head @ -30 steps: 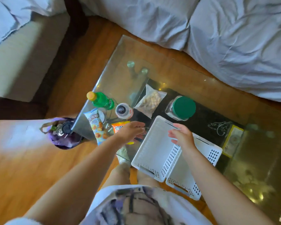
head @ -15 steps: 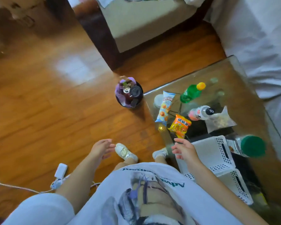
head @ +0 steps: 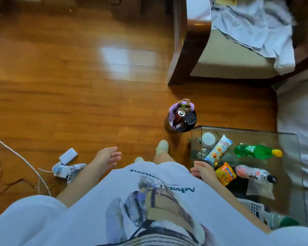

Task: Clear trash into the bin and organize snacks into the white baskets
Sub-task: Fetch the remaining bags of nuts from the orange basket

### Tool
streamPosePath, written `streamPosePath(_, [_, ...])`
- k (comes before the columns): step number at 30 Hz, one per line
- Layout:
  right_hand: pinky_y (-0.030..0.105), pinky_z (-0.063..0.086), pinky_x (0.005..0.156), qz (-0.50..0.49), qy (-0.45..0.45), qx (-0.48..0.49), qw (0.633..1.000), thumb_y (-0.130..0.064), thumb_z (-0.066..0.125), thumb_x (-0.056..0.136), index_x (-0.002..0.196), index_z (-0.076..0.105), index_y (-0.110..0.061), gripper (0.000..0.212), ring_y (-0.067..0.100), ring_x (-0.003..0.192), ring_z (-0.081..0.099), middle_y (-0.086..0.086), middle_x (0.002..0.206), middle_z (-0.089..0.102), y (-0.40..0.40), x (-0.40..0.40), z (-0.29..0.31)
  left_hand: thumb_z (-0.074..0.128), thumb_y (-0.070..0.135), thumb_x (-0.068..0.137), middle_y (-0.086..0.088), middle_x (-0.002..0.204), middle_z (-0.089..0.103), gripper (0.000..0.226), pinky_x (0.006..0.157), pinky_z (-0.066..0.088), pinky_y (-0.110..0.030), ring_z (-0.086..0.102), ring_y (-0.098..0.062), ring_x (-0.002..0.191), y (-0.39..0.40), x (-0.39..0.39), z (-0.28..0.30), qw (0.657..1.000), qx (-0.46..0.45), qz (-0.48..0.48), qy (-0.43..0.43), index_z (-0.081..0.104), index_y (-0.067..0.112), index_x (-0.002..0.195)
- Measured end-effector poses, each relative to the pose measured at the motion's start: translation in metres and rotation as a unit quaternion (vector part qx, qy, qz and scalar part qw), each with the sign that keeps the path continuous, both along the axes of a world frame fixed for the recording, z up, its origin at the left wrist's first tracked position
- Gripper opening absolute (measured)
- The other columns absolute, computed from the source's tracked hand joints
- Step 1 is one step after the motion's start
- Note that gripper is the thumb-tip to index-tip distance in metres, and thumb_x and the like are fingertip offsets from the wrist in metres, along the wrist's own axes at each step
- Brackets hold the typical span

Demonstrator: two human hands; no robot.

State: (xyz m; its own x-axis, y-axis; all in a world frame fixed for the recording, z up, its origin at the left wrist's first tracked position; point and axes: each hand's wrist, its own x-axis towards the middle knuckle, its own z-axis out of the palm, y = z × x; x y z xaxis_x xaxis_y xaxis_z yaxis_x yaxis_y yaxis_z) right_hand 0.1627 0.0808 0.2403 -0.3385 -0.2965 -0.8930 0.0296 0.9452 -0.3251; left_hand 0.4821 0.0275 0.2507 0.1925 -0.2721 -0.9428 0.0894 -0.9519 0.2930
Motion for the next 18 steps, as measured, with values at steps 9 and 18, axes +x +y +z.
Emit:
streamPosePath(9, [0.023, 0.03, 0.049, 0.107, 0.027, 0.023, 0.994, -0.006, 0.044, 0.095, 0.126, 0.048, 0.0, 0.032, 0.019, 0.053, 0.041, 0.039, 0.102, 0.056, -0.16, 0.068, -0.012, 0.046, 0.023, 0.097, 0.0, 0.085, 0.063, 0.027, 0.066, 0.044, -0.024, 0.058, -0.012, 0.074, -0.077, 0.069, -0.005, 0.992, -0.055, 0.112, 0.025, 0.054, 0.012, 0.12])
streamPosePath(18, [0.019, 0.033, 0.042, 0.333, -0.01, 0.006, 0.943, -0.012, 0.047, 0.094, 0.107, 0.051, -0.014, 0.014, 0.014, 0.055, 0.046, 0.006, 0.072, 0.052, -0.385, 0.225, -0.013, 0.046, 0.02, 0.097, -0.006, 0.094, 0.063, 0.031, 0.064, 0.042, -0.026, 0.056, -0.014, 0.073, -0.148, 0.171, -0.006, 0.953, 0.007, 0.301, -0.015, 0.052, 0.008, 0.125])
